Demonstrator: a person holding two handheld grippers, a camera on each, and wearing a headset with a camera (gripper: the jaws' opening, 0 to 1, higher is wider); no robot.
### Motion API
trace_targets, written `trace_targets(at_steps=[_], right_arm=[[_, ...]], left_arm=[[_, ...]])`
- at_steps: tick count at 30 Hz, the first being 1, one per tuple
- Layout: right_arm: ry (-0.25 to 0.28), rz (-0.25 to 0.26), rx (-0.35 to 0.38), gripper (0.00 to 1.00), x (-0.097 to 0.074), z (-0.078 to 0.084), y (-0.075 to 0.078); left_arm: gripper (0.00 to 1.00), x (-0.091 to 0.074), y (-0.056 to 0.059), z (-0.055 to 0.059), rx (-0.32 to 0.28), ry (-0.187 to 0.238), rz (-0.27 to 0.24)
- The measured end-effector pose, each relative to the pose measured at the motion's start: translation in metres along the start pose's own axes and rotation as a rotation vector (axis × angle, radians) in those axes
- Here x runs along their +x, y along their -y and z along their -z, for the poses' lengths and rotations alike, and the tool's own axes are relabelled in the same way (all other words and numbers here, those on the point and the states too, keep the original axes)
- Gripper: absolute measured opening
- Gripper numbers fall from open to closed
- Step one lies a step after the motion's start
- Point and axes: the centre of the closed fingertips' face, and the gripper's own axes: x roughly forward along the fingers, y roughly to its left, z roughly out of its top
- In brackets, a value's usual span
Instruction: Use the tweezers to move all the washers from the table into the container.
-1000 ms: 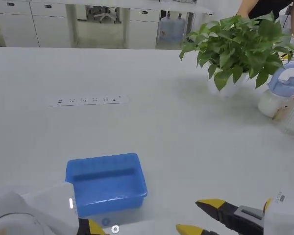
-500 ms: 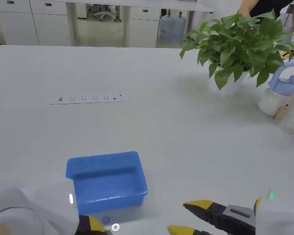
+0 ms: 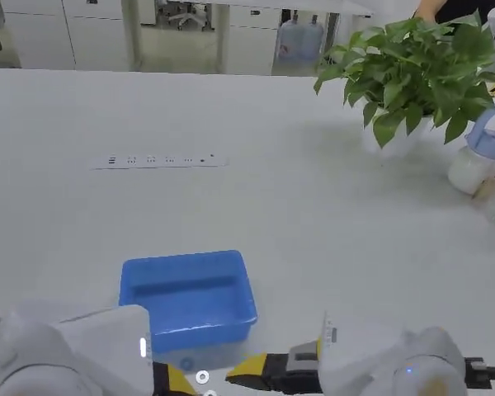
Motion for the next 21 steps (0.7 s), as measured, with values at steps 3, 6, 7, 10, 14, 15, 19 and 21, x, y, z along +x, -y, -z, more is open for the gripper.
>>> trace_targets(at_steps=[3,6,7,10,14,15,19,21], right_arm=[[0.006,-0.032,-0.026,0.04,0.0,-0.006,-0.004],[0.01,-0.041,-0.04,0.01,0.0,-0.008,-0.006],[0.016,-0.05,-0.039,0.0,0.0,-0.009,-0.008],[0.026,-0.069,-0.041,0.0,0.001,-0.012,-0.011],[0.016,-0.077,-0.05,0.0,0.005,-0.009,-0.012],[0.011,-0.081,-0.053,0.0,0.006,-0.008,-0.013],[0.006,-0.082,-0.065,0.0,0.006,-0.006,-0.013],[0.004,-0.084,-0.065,0.0,0.006,-0.005,-0.013]], left_arm=[[0.0,0.001,-0.001,0.0,0.006,-0.005,-0.004],[0.0,0.0,-0.003,0.0,0.007,-0.007,-0.011],[0.0,0.0,-0.003,0.001,0.006,-0.007,-0.011],[0.0,0.0,-0.002,0.001,0.011,-0.009,-0.011],[0.0,0.0,-0.001,0.0,0.017,-0.01,-0.01],[0.0,0.0,-0.001,-0.001,0.018,-0.01,-0.009],[0.0,0.0,-0.001,-0.001,0.037,-0.008,-0.014],[0.0,-0.002,-0.001,-0.001,0.036,-0.001,-0.013]])
